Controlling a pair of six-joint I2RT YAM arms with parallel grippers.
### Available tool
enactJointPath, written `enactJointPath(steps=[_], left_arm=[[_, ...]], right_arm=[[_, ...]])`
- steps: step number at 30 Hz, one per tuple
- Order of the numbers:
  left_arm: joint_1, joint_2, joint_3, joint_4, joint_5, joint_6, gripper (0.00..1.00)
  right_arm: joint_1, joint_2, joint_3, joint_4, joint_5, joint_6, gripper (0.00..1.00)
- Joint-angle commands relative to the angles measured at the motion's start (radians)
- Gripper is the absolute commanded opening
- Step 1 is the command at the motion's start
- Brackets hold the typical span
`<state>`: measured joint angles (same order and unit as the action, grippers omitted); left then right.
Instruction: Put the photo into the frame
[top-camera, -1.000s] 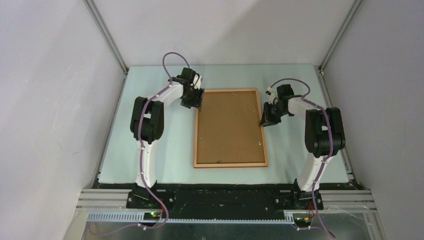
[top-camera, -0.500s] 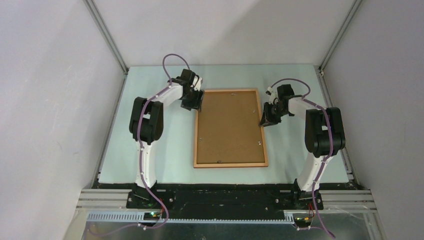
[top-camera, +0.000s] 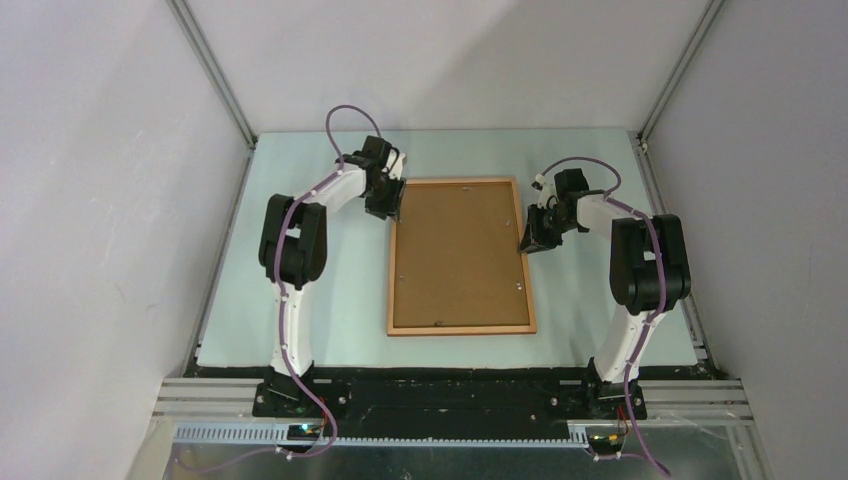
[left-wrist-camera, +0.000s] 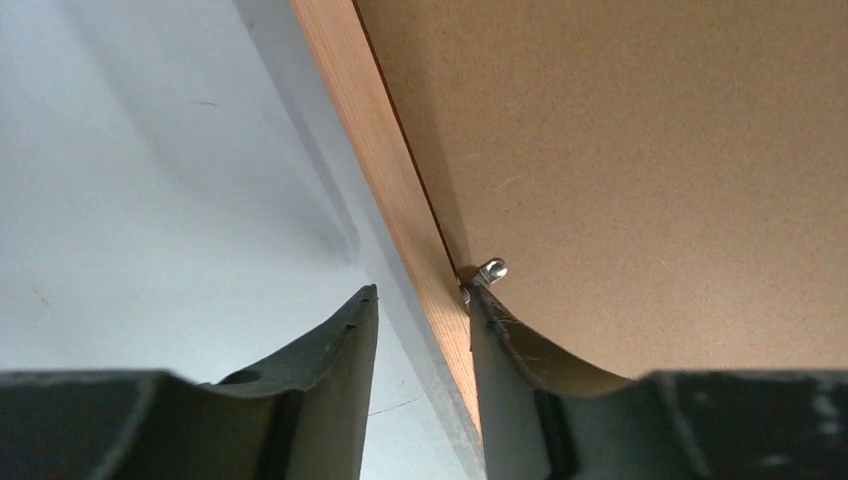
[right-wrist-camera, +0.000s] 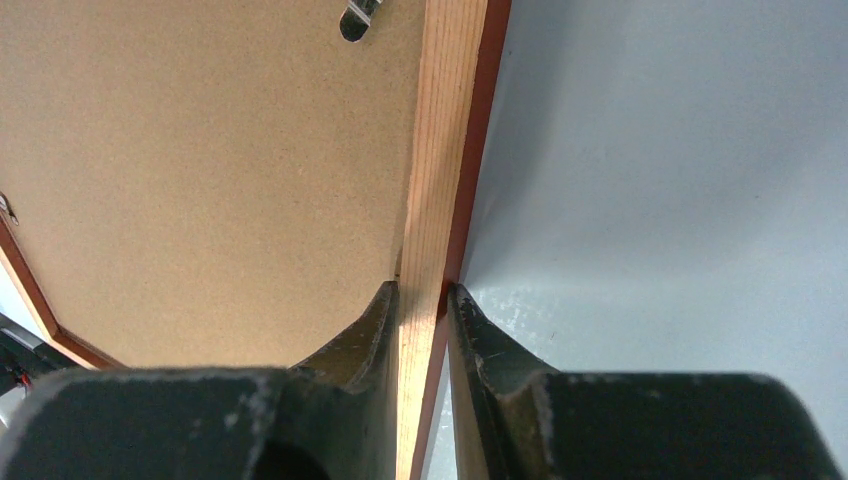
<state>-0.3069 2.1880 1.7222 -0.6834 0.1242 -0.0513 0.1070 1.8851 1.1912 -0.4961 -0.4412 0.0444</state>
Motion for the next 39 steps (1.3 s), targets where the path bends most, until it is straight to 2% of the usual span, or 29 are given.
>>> enactJointPath(steps=[1,5,8,17,20,22,26,33,39], left_arm=[[0.006,-0.001,0.066,0.019,-0.016,0.012,0.40],[0.006,0.001,0.073,0.018,-0.014,0.013,0.36],[0.006,-0.004,0.068,0.017,-0.011,0.013,0.38],[0.007,-0.107,-0.012,0.017,0.015,0.014,0.68],[0.007,-0.181,-0.090,0.017,0.042,0.015,0.73],[0.006,-0.227,-0.146,0.017,0.067,0.020,0.83],[-0.005,-0.318,-0.272,0.009,0.106,0.044,0.90],[-0.080,-0.414,-0.470,-0.003,0.124,0.097,0.91],[-0.121,-0.383,-0.490,0.000,0.127,0.088,0.86]], right_arm=[[0.003,0.011,-0.004,-0.041,-0.048,-0.016,0.00],[0.004,0.011,-0.004,-0.042,-0.047,-0.018,0.00],[0.003,0.011,-0.003,-0.041,-0.050,-0.018,0.00],[-0.001,0.012,-0.004,-0.040,-0.054,-0.017,0.00],[-0.007,0.013,-0.004,-0.036,-0.056,-0.017,0.00],[-0.012,0.015,-0.003,-0.036,-0.061,-0.017,0.00],[-0.014,0.011,-0.004,-0.032,-0.062,-0.015,0.00],[-0.013,0.015,-0.004,-0.026,-0.083,-0.008,0.00],[-0.015,0.013,-0.004,-0.029,-0.082,-0.011,0.00]])
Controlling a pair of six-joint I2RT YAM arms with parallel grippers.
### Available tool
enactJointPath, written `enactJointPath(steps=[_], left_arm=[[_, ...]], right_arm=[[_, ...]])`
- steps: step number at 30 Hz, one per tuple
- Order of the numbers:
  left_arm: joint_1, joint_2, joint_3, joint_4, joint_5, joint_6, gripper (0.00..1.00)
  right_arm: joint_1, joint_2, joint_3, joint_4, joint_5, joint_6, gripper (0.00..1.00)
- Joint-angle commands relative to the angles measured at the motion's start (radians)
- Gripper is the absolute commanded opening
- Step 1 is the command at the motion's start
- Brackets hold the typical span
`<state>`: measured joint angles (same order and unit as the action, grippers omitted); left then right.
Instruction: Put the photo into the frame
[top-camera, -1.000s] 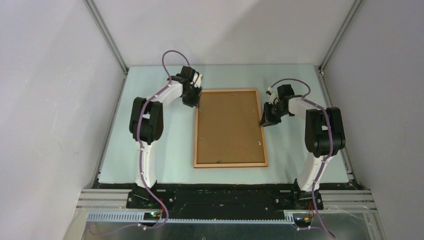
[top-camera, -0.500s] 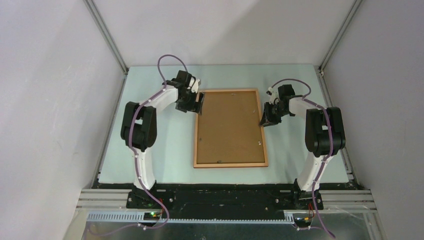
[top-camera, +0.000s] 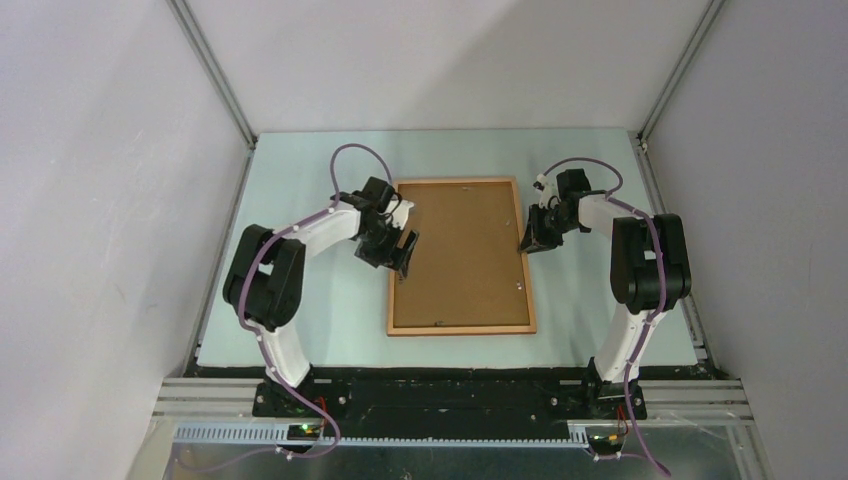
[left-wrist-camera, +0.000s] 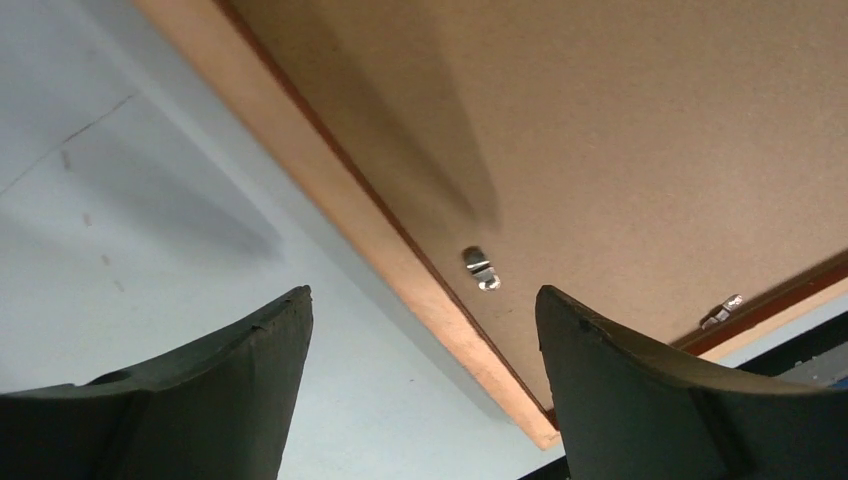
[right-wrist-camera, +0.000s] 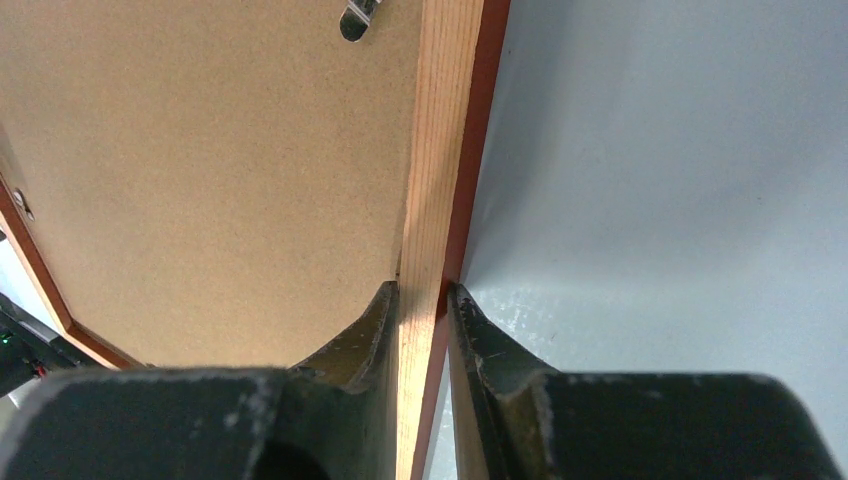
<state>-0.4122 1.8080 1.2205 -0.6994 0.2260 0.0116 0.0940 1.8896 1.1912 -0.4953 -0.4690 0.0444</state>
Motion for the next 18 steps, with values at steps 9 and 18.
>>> enactJointPath(steps=[9,18], left_arm=[[-0.048,0.039,0.000,0.026,-0.030,0.000,0.81],[-0.062,0.061,0.003,0.048,-0.077,-0.004,0.69]], right_arm=[[-0.014,0.004,-0.004,-0.034,-0.067,-0.012,0.00],[-0.021,0.012,-0.004,-0.037,-0.088,-0.013,0.00]])
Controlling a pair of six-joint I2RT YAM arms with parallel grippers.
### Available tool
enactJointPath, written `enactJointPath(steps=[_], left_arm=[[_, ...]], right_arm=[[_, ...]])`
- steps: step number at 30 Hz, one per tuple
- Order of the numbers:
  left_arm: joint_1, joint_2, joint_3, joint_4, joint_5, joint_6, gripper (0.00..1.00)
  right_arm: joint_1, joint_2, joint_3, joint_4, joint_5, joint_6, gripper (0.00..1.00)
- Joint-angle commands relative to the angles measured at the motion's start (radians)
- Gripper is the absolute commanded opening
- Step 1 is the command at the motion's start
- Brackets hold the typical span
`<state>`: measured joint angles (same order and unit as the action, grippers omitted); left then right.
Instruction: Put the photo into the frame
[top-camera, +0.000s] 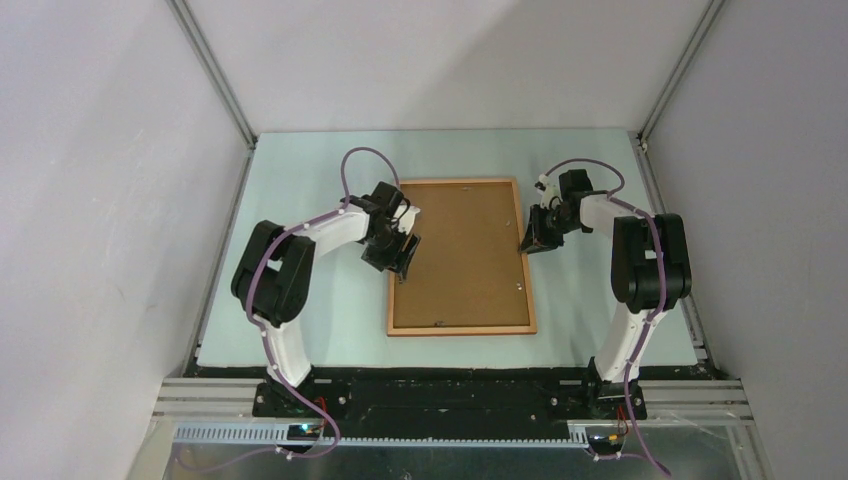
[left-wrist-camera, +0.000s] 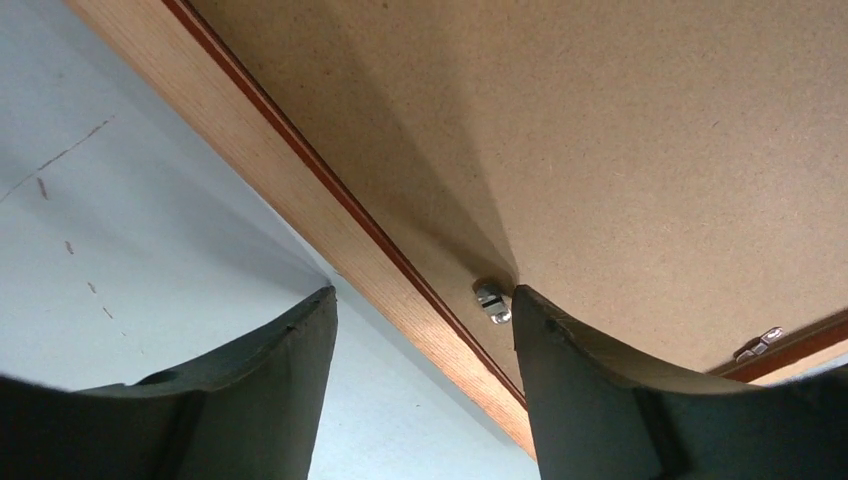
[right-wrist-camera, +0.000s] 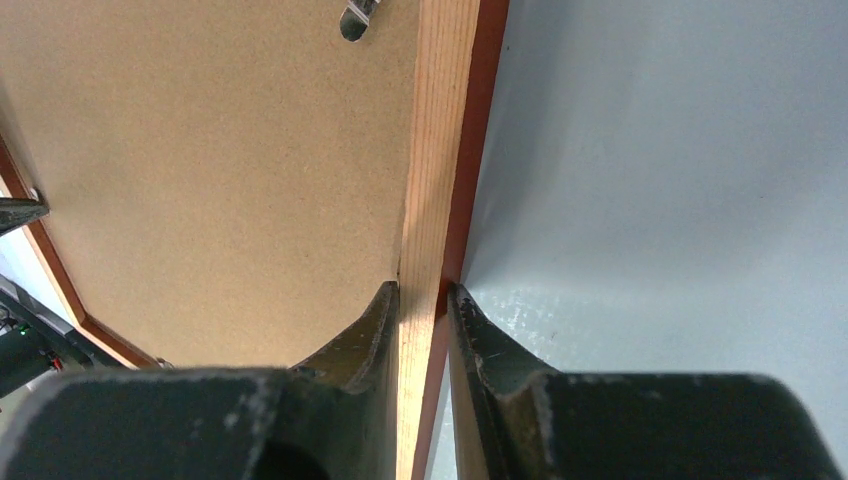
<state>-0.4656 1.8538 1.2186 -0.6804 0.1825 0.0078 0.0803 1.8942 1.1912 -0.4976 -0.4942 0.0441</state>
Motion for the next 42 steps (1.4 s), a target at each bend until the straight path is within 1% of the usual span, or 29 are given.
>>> enactJointPath(steps=[1,8,10,13,15,22,27,36,42], left_arm=[[-0.010,0.016,0.006,0.031,-0.039,0.000,0.67],[-0.012,0.015,-0.006,0.032,-0.046,0.004,0.61],[-0.013,0.011,-0.012,0.032,-0.046,0.008,0.57],[-0.015,-0.001,-0.021,0.032,-0.045,0.014,0.55],[-0.020,-0.011,-0.026,0.030,-0.048,0.031,0.55],[-0.025,-0.044,-0.051,0.027,-0.069,0.069,0.47],[-0.025,-0.068,-0.059,0.015,-0.064,0.095,0.47],[-0.043,-0.085,-0.075,-0.016,-0.028,0.145,0.49],[-0.056,-0.109,-0.095,-0.028,-0.030,0.169,0.56]], right_arm=[[-0.008,0.006,-0.003,-0.036,-0.064,-0.012,0.00],[-0.018,0.009,-0.004,-0.038,-0.076,-0.012,0.00],[-0.019,0.011,-0.004,-0.038,-0.077,-0.013,0.00],[-0.021,0.010,-0.003,-0.038,-0.079,-0.013,0.00],[-0.022,0.010,-0.003,-0.038,-0.079,-0.013,0.00],[-0.025,0.009,-0.004,-0.036,-0.080,-0.013,0.00],[-0.025,0.006,-0.004,-0.035,-0.079,-0.016,0.00],[-0.028,0.002,-0.004,-0.036,-0.076,-0.017,0.00],[-0.030,0.002,-0.004,-0.036,-0.071,-0.017,0.00]])
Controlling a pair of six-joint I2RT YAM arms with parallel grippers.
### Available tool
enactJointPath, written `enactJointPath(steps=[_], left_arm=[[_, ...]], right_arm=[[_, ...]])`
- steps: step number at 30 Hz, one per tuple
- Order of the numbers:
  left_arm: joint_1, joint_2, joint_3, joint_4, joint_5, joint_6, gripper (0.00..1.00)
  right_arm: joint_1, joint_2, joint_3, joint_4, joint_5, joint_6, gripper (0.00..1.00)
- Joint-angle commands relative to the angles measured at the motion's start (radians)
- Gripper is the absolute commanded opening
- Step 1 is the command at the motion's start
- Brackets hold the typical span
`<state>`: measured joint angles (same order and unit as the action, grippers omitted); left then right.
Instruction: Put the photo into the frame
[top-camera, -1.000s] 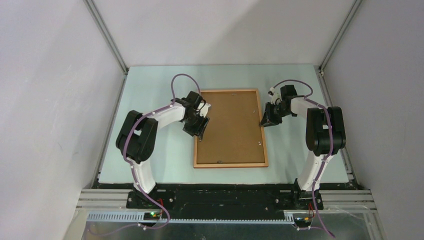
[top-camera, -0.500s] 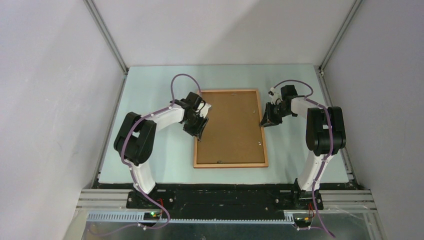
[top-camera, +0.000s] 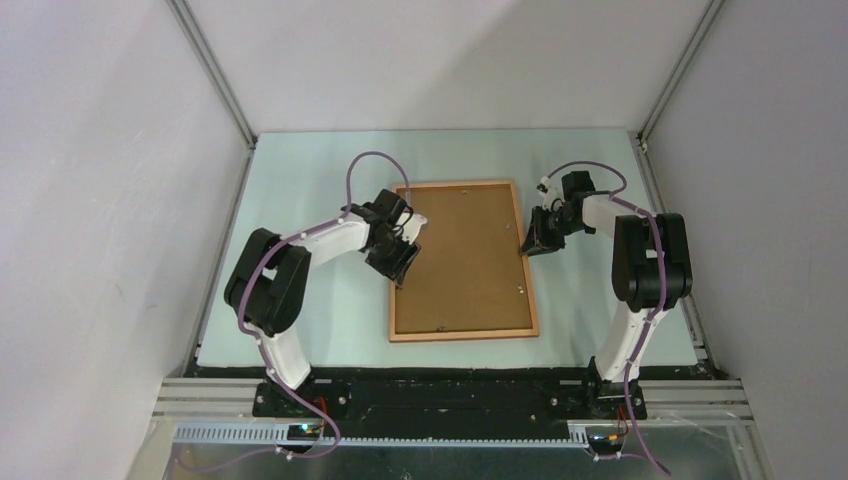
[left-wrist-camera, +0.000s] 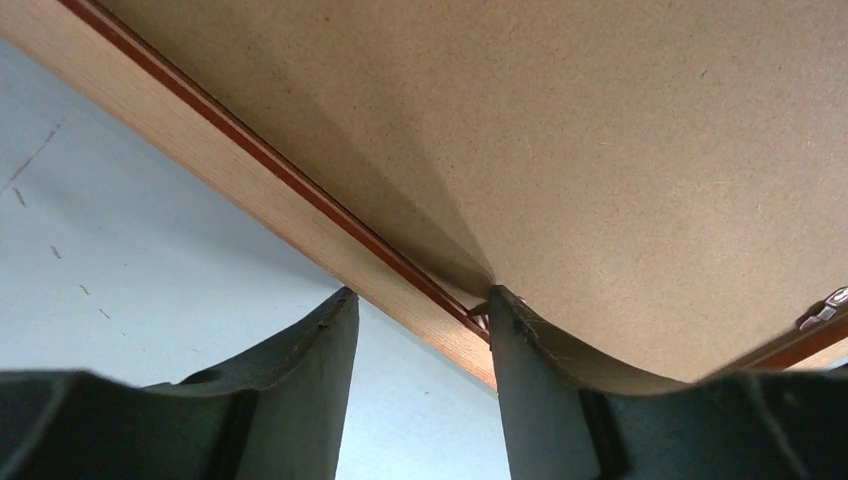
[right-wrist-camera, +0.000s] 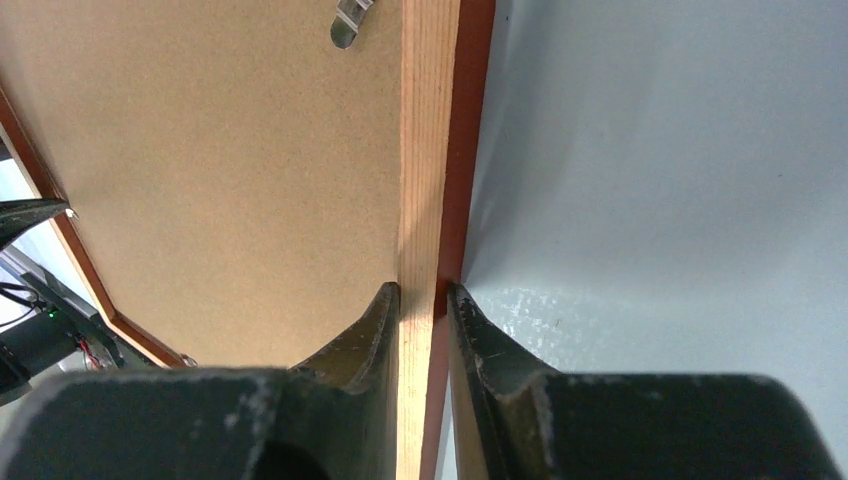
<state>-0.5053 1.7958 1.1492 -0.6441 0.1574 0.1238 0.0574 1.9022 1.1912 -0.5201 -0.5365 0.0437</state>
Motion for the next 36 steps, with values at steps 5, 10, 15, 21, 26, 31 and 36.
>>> enactJointPath(steps=[5,10,15,21,26,31,36], left_arm=[[-0.016,-0.060,-0.031,-0.069,-0.013,0.058,0.59],[-0.016,-0.069,-0.031,-0.074,-0.025,0.064,0.61],[-0.016,-0.076,-0.038,-0.079,-0.034,0.076,0.63],[-0.016,-0.074,-0.026,-0.081,-0.037,0.076,0.66],[-0.016,-0.081,-0.001,-0.083,-0.062,0.076,0.72],[-0.006,-0.085,0.045,-0.082,-0.093,0.068,0.80],[0.025,-0.062,0.125,-0.079,-0.105,0.018,0.82]], right_arm=[[-0.008,-0.007,-0.003,-0.012,-0.027,-0.014,0.00],[-0.011,-0.007,-0.004,-0.014,-0.025,-0.014,0.00],[-0.011,-0.007,-0.004,-0.014,-0.025,-0.013,0.00],[-0.013,-0.008,-0.004,-0.014,-0.028,-0.013,0.00],[-0.016,-0.008,-0.004,-0.017,-0.030,-0.016,0.00],[-0.022,-0.015,-0.004,-0.019,-0.047,-0.020,0.01],[-0.036,-0.031,-0.004,-0.028,-0.078,-0.029,0.14]])
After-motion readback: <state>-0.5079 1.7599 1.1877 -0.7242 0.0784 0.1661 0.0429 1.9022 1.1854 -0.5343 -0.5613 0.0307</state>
